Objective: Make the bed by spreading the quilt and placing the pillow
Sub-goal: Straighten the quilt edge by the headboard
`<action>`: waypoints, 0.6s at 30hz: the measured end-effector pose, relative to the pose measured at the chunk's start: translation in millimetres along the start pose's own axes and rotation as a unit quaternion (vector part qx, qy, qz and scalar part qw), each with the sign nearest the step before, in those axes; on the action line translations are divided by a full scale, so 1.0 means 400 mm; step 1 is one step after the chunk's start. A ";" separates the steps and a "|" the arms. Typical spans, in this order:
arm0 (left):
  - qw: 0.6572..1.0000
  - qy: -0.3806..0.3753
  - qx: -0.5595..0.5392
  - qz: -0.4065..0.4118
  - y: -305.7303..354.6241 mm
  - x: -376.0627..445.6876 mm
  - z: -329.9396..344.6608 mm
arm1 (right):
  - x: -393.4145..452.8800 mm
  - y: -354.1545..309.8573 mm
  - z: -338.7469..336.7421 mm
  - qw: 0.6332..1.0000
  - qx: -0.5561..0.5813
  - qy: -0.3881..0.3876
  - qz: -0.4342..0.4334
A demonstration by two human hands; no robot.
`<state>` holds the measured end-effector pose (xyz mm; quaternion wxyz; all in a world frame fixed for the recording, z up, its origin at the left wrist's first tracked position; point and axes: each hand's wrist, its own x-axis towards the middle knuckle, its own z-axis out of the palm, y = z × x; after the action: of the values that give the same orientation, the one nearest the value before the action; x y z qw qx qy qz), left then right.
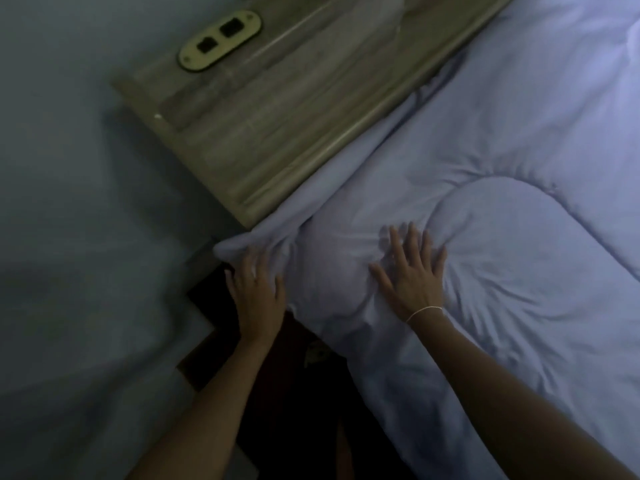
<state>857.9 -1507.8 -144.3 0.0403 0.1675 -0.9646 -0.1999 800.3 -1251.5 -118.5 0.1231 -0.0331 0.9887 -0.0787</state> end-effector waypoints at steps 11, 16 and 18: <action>0.825 -0.067 -0.363 -0.427 -0.070 0.113 0.097 | 0.080 -0.081 0.080 0.996 -0.008 0.026 -0.083; 0.893 -0.035 -0.219 -0.393 -0.214 0.133 0.079 | 0.054 -0.157 0.107 0.981 0.038 0.066 -0.179; 0.890 -0.069 -0.194 -0.408 -0.257 0.126 0.092 | 0.032 -0.195 0.120 0.973 0.015 0.039 -0.229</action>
<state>836.8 -1600.2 -218.4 -0.0793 0.5208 -0.7537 -0.3930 803.4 -1336.7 -154.8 0.0640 -0.2533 0.9577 -0.1204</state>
